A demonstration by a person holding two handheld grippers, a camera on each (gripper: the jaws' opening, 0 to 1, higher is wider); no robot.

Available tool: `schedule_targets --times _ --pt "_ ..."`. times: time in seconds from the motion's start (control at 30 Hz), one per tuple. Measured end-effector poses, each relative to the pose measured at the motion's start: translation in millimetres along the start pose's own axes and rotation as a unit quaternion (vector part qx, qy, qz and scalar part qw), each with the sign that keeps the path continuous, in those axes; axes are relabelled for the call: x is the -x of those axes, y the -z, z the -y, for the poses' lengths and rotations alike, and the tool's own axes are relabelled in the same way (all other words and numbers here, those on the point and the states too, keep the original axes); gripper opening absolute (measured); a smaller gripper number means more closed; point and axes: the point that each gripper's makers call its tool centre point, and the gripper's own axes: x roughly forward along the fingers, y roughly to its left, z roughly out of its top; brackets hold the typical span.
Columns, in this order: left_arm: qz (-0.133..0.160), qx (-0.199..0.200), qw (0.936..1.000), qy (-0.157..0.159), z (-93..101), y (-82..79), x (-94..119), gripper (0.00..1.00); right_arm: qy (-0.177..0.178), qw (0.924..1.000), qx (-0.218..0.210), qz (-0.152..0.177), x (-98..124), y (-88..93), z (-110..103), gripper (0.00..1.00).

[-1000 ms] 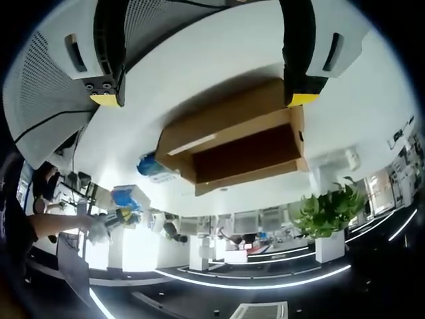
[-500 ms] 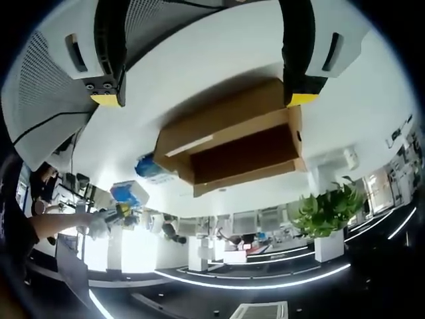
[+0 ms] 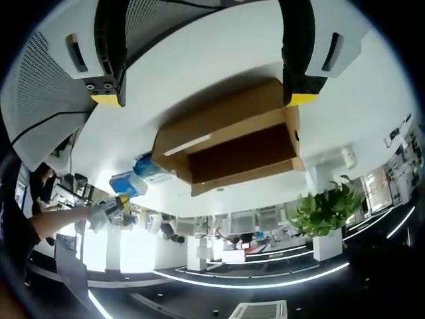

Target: Operate the shoe box by opening the lid, removing the specified soft item, and placing it in the target area until the item is outside and the box remains undamaged.

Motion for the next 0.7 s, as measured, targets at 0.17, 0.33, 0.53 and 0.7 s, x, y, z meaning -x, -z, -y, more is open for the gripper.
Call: schedule_targets --times 0.17,0.33,0.53,0.7 --pt "-0.002 -0.003 1.0000 0.000 0.0 0.5 0 0.97 -0.010 0.9999 0.002 -0.010 -8 6.1 -8 0.00" --pt "0.000 -0.003 1.0000 -0.001 -0.4 -0.3 0 0.97 -0.015 0.9997 -0.001 -0.020 -15 12.1 -13 0.00" --pt "-0.002 -0.005 1.0000 -0.001 -0.1 -0.1 -1 0.97 -0.014 0.9995 -0.009 -0.028 -19 15.5 -13 0.00" --pt "-0.002 -0.007 1.0000 0.000 -0.2 -0.3 -1 0.97 -0.004 0.9983 -0.044 -0.037 -21 21.9 -6 0.00"
